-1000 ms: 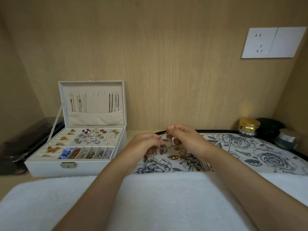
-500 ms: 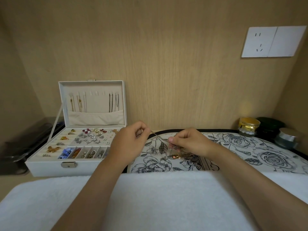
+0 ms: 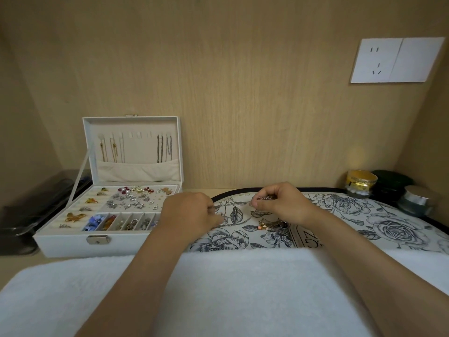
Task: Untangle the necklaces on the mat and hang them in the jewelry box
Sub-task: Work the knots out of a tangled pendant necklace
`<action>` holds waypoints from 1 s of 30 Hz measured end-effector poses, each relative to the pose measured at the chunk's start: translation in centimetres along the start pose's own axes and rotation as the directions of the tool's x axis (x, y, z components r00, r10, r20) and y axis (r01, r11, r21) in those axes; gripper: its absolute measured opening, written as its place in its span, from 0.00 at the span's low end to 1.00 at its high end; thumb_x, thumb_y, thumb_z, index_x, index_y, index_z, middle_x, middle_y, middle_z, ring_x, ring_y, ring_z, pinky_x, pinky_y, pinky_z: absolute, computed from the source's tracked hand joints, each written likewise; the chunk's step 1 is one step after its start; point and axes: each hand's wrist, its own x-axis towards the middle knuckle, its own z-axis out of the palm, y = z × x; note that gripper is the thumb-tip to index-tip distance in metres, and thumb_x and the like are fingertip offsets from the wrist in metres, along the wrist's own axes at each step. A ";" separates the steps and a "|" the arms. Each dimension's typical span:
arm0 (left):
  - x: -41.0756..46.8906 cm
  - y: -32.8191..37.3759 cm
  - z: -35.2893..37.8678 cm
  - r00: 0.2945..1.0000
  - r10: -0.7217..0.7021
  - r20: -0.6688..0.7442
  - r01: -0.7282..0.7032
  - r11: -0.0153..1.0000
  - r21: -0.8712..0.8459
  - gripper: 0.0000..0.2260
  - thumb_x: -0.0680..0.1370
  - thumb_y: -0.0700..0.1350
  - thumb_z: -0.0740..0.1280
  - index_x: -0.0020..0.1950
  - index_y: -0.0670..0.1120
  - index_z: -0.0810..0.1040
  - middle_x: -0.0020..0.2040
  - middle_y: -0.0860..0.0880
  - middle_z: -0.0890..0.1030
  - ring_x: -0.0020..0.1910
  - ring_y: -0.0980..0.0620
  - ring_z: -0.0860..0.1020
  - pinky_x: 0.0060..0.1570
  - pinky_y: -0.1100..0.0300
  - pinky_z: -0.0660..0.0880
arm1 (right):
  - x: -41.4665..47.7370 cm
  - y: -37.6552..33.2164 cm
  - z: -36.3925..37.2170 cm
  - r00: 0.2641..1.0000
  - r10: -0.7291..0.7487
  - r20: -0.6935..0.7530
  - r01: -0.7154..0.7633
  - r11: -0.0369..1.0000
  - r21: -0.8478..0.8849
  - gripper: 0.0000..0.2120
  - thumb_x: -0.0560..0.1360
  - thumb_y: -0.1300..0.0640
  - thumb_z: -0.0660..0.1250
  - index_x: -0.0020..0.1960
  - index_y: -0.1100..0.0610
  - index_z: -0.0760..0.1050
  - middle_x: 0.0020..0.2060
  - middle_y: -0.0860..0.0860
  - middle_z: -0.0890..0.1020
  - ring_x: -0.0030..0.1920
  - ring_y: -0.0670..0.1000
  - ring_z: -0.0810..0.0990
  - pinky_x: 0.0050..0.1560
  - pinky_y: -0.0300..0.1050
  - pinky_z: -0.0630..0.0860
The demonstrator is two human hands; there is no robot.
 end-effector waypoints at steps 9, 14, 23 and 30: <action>-0.4 2.2 1.5 0.998 0.052 0.038 -0.027 0.877 -0.480 0.22 0.77 0.54 0.68 0.71 0.56 0.73 0.66 0.56 0.76 0.67 0.55 0.71 0.64 0.60 0.68 | -0.8 -1.9 0.0 0.991 -0.106 0.088 0.089 0.980 0.178 0.05 0.75 0.62 0.74 0.50 0.56 0.86 0.36 0.48 0.85 0.35 0.40 0.82 0.40 0.34 0.77; -0.6 4.7 2.3 0.972 0.035 0.234 0.209 0.332 -0.920 0.13 0.79 0.46 0.68 0.63 0.51 0.75 0.36 0.56 0.84 0.38 0.53 0.82 0.47 0.56 0.78 | -0.8 -2.3 0.1 0.985 -0.147 0.094 0.119 0.960 0.253 0.07 0.75 0.65 0.72 0.53 0.63 0.83 0.25 0.43 0.79 0.22 0.39 0.71 0.26 0.27 0.65; 0.0 2.9 2.3 0.998 -0.030 0.058 0.064 0.626 -0.777 0.08 0.80 0.50 0.66 0.41 0.54 0.79 0.32 0.58 0.80 0.31 0.59 0.74 0.37 0.59 0.72 | -0.7 -1.7 0.2 0.987 -0.101 0.125 0.080 0.983 0.163 0.07 0.77 0.62 0.71 0.52 0.55 0.85 0.41 0.51 0.88 0.44 0.50 0.84 0.53 0.50 0.78; -0.1 2.8 2.7 0.989 -0.098 0.113 0.148 0.498 -0.854 0.08 0.80 0.44 0.64 0.40 0.48 0.76 0.36 0.49 0.81 0.31 0.54 0.77 0.39 0.53 0.78 | -0.7 -1.6 0.4 0.990 -0.036 0.138 0.020 0.993 0.117 0.02 0.75 0.56 0.74 0.46 0.51 0.86 0.32 0.50 0.80 0.31 0.51 0.68 0.32 0.42 0.67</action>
